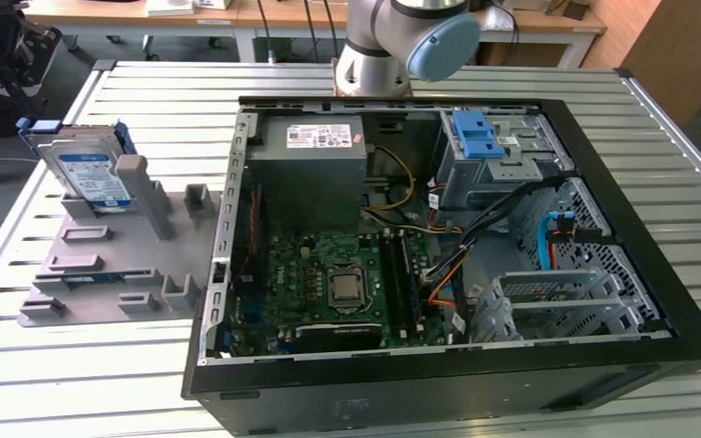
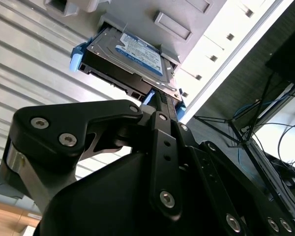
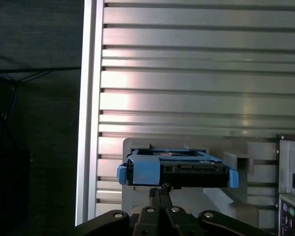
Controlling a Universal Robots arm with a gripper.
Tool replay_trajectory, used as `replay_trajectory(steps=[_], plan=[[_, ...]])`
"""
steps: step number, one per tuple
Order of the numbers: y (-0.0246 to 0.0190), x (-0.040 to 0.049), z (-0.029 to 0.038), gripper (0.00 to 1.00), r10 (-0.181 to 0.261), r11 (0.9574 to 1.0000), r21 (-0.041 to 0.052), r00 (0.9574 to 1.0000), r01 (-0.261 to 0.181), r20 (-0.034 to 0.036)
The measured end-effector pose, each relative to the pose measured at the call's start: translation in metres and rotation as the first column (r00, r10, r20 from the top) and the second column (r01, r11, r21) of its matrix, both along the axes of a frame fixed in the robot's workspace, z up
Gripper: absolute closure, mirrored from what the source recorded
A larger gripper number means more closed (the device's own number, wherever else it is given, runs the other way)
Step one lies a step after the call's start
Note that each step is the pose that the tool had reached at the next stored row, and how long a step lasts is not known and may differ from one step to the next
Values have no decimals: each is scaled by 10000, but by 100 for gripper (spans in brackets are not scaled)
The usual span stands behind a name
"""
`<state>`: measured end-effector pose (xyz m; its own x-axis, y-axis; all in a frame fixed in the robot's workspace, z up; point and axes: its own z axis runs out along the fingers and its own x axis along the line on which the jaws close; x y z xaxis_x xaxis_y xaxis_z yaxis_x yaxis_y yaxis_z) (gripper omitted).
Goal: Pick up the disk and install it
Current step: 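Pick up the disk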
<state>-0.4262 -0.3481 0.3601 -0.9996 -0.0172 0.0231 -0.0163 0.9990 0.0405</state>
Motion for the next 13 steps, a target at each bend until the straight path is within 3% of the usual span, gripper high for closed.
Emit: replay_trajectory(steps=[13], plan=[[0,-1,0,89,298,9996,0,9996,-298,0]])
